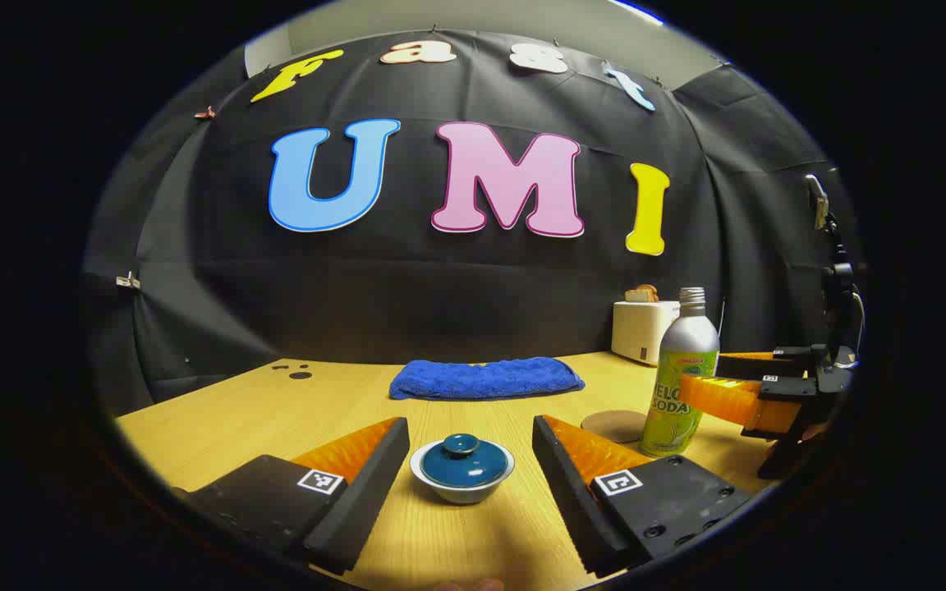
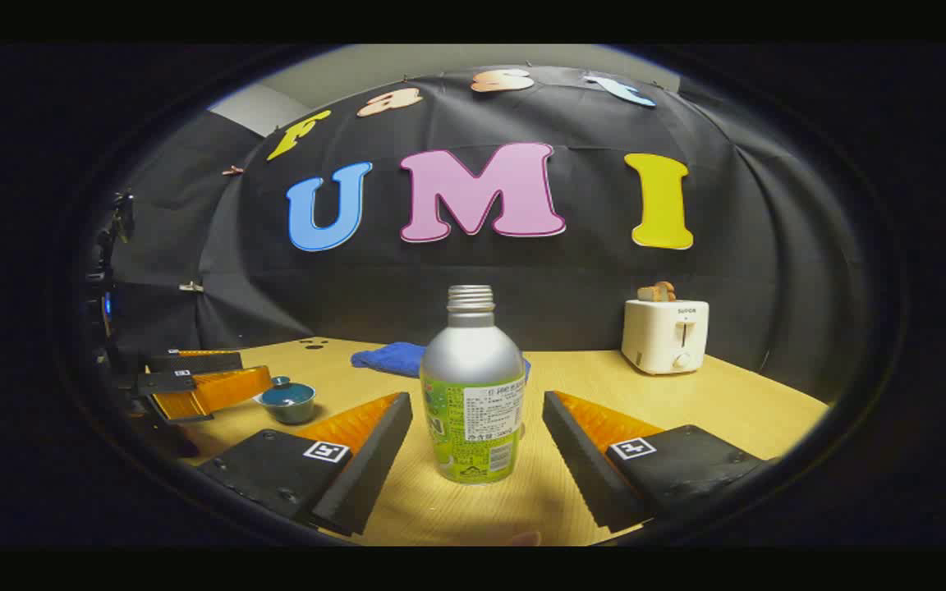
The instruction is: Open the teacup lid with one hand, grasp the water bottle and pour water into the teacup with the other hand; after pouring, place the water bottle on the coaster and then close the teacup lid.
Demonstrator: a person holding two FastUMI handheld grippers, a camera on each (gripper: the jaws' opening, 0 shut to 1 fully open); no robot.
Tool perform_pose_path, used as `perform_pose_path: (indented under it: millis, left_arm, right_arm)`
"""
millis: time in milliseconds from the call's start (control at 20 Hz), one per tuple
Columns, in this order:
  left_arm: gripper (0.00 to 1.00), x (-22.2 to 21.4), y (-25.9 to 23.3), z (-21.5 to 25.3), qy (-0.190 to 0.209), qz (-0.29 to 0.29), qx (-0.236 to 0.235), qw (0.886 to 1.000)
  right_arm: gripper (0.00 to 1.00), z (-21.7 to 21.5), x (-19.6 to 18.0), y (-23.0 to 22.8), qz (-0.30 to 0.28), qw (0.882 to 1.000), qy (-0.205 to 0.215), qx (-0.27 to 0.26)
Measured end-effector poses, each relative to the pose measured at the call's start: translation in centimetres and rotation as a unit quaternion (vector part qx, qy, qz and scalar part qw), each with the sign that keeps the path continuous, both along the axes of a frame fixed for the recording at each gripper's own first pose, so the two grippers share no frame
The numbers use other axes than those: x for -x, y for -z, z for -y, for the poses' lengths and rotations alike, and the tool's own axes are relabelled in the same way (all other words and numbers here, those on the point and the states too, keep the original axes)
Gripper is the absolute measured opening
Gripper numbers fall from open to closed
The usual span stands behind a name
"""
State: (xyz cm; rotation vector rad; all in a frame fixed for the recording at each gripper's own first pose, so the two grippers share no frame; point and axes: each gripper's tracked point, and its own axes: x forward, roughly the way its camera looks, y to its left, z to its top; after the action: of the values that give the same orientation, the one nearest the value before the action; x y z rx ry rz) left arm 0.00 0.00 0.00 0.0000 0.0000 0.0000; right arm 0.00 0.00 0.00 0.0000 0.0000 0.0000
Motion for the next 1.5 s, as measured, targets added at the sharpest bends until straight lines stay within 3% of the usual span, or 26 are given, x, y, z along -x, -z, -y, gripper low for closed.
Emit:
perform_pose_path:
  millis: [150,200,750,900,1000,1200,1500]
  left_arm:
    - [0.92,0.0,0.0,0.0,0.0,0.0,0.0,1.0]
    - [0.95,0.0,0.0,0.0,0.0,0.0,0.0,1.0]
    - [0.95,0.0,-0.1,0.1,-0.001,0.0,0.0,1.0]
    - [0.95,-0.4,-0.1,1.1,0.037,0.002,-0.001,0.999]
    - [0.95,-1.3,0.1,0.9,0.038,-0.005,-0.002,0.999]
    - [0.92,-3.0,1.2,0.5,0.038,-0.038,-0.007,0.999]
    - [0.75,-4.3,2.2,-0.2,0.023,-0.081,-0.005,0.996]
  right_arm:
    - [0.99,0.0,0.0,0.0,0.0,1.0,0.0,0.0]
    - [0.99,0.0,0.0,-0.1,0.0,1.0,0.0,0.0]
    - [0.99,0.0,-0.1,0.0,0.0,1.0,0.0,0.0]
    - [0.99,0.0,-0.1,0.0,0.0,1.0,0.0,0.0]
    - [0.99,0.0,-0.1,0.0,0.0,1.0,0.0,0.0]
    - [0.99,-0.1,0.0,-0.1,0.001,1.0,-0.003,0.0]
    - [0.99,-0.5,0.2,-0.1,0.0,1.0,-0.018,0.0]
